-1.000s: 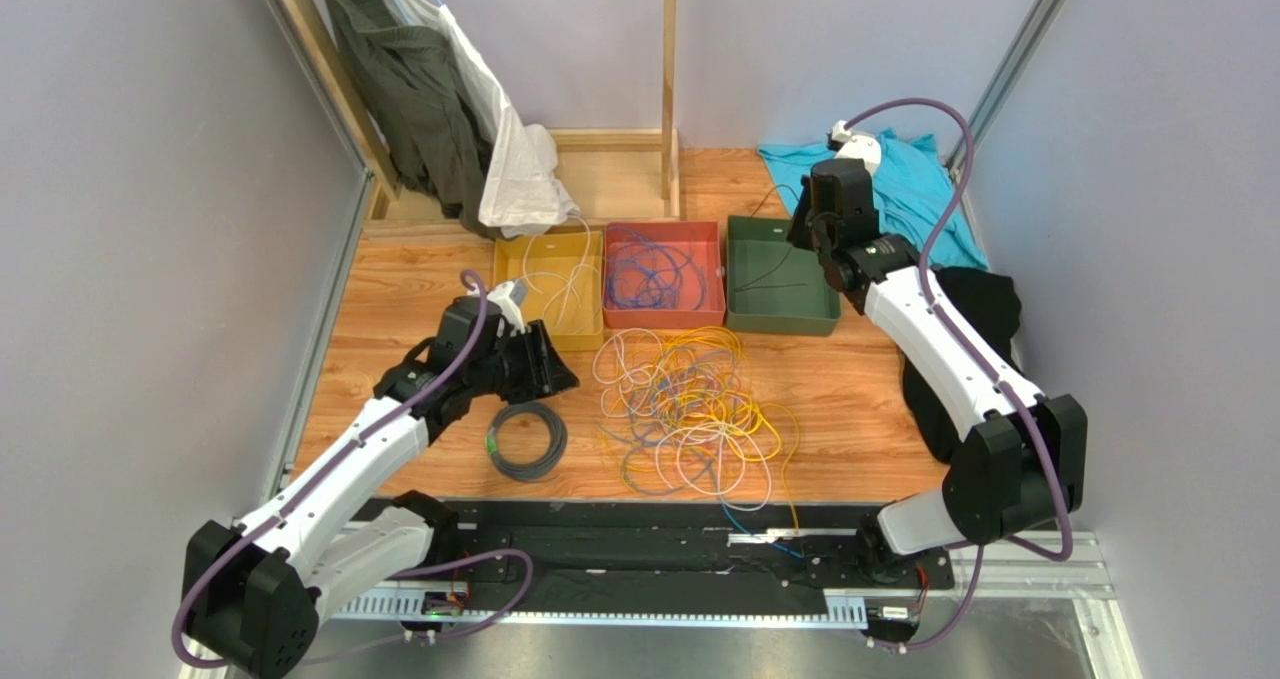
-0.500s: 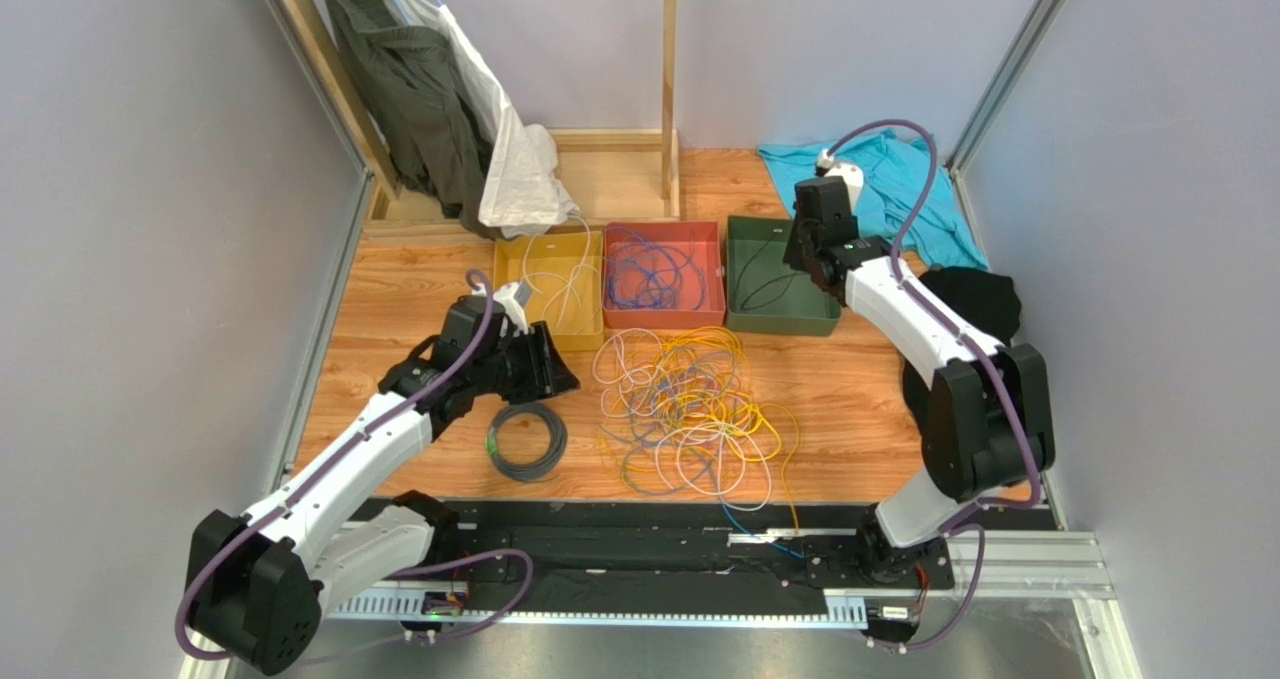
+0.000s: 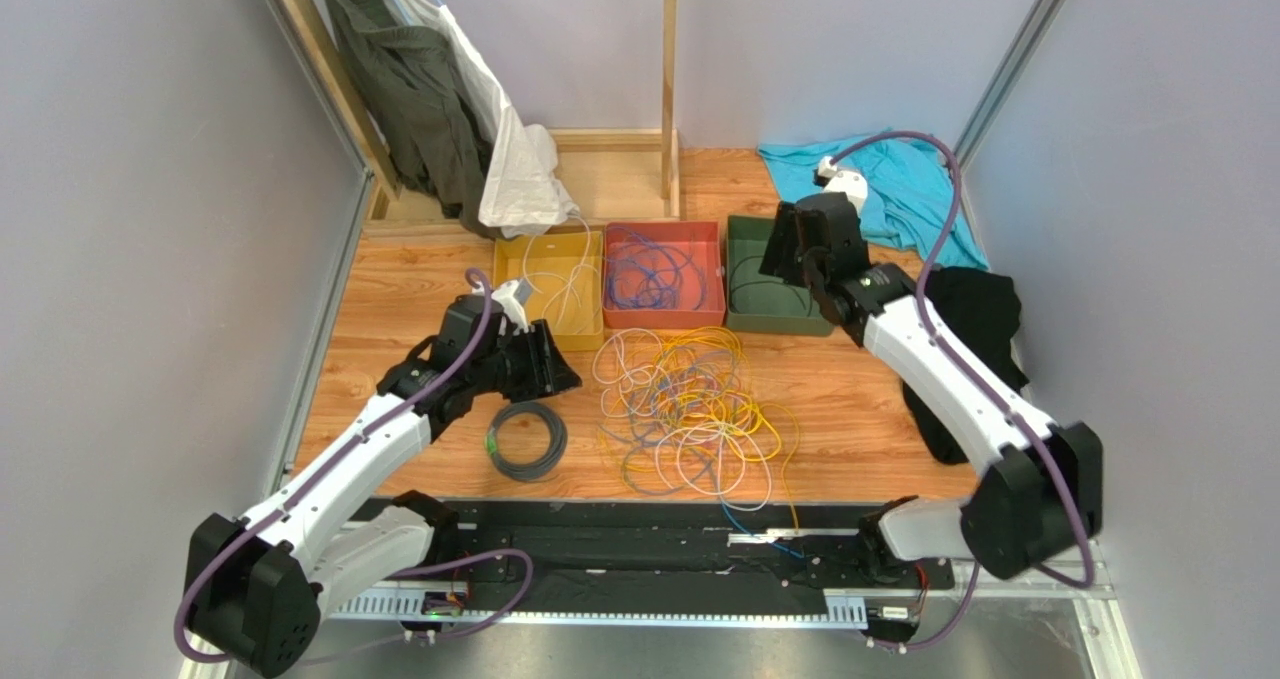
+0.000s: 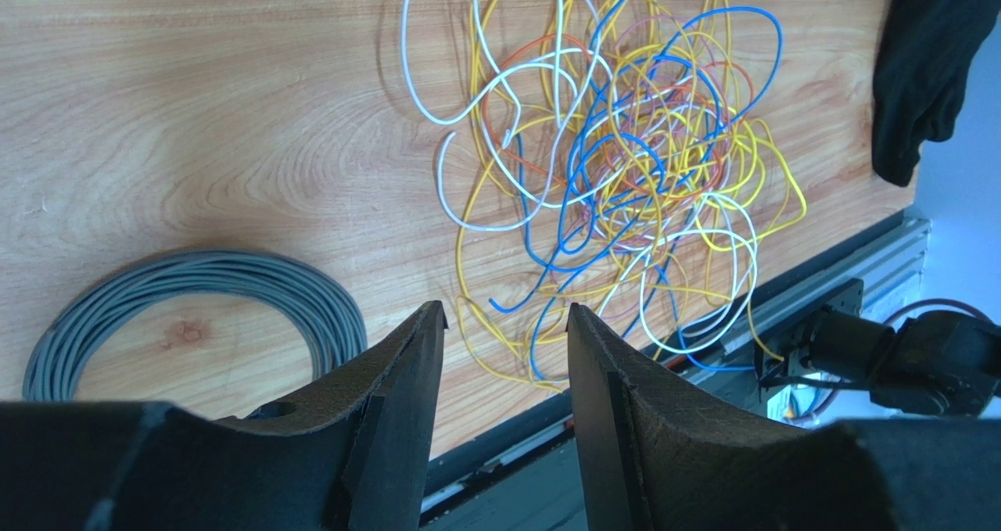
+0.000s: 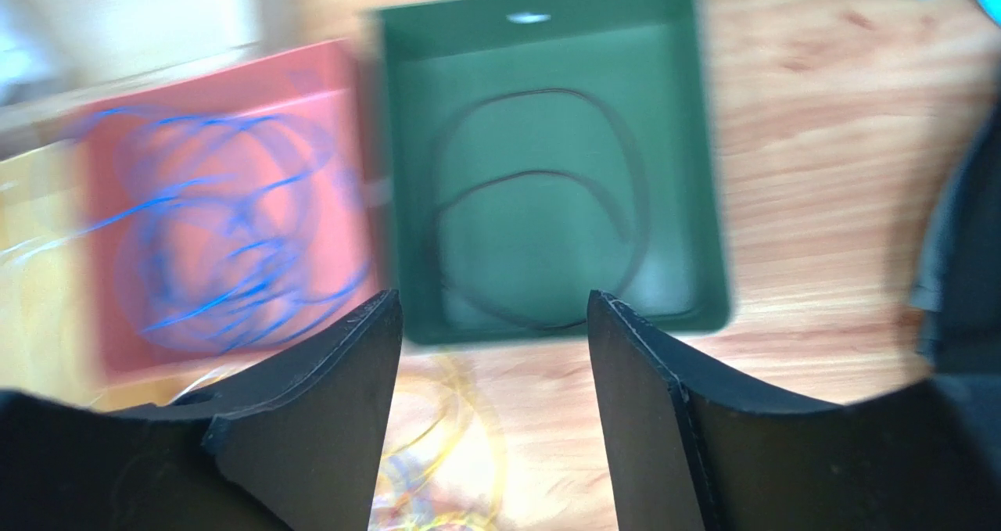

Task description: Untangle the cables

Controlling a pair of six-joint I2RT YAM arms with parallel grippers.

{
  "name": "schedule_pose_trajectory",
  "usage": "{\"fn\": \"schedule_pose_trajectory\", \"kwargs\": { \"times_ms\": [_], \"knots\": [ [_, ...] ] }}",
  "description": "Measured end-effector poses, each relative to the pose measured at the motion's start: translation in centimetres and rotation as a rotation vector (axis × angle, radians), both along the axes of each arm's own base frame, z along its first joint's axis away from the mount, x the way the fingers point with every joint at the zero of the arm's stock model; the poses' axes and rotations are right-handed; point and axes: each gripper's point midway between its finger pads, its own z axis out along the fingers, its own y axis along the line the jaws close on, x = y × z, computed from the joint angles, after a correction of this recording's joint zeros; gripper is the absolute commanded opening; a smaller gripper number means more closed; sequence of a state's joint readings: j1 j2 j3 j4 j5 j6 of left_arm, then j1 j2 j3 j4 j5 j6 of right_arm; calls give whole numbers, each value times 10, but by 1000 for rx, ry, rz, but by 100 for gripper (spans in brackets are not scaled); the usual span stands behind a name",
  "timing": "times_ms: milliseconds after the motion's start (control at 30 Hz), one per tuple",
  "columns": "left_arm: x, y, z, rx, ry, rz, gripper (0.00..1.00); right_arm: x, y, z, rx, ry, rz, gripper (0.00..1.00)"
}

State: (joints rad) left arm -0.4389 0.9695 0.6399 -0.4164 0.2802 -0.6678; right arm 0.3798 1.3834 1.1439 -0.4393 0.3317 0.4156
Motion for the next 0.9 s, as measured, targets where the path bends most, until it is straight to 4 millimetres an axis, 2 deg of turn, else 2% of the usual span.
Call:
{"fn": "schedule_pose_trajectory", "kwargs": {
  "times_ms": [67, 133, 200, 267, 300, 333, 433, 500, 633, 767, 833, 900],
  "knots": [
    [1, -1, 1, -5, -8, 0, 52, -18, 23, 18, 30, -51, 69, 58],
    [2, -2, 1, -12, -14, 0, 52, -43, 52, 18, 60, -55, 170, 56],
    [2, -2, -1, -14, -11, -2, 52, -69, 78, -5, 70, -2, 269, 56],
    [1, -2, -2, -14, -7, -1, 52, -96, 97, -41, 57, 88, 348, 55],
    [1, -2, -3, -15, -7, -1, 52, -110, 101, -63, 40, 146, 377, 55],
    [1, -2, -3, -15, -7, -1, 52, -120, 103, -78, 27, 188, 396, 55],
    [1, -3, -3, -17, -8, -3, 52, -143, 104, -108, -5, 287, 424, 55],
    [1, -3, -3, -18, -8, -4, 52, -148, 104, -114, -12, 308, 428, 55],
    [0, -3, -4, -21, -6, -6, 52, -147, 103, -118, -23, 316, 416, 56],
    [-2, -3, -7, -21, 4, -7, 52, -143, 100, -132, -67, 348, 390, 55],
    [-2, -3, -8, -20, 6, -7, 52, -139, 99, -137, -93, 361, 375, 49],
    [-3, -3, -8, -21, 8, -8, 52, -134, 100, -141, -114, 366, 363, 34]
  ]
}}
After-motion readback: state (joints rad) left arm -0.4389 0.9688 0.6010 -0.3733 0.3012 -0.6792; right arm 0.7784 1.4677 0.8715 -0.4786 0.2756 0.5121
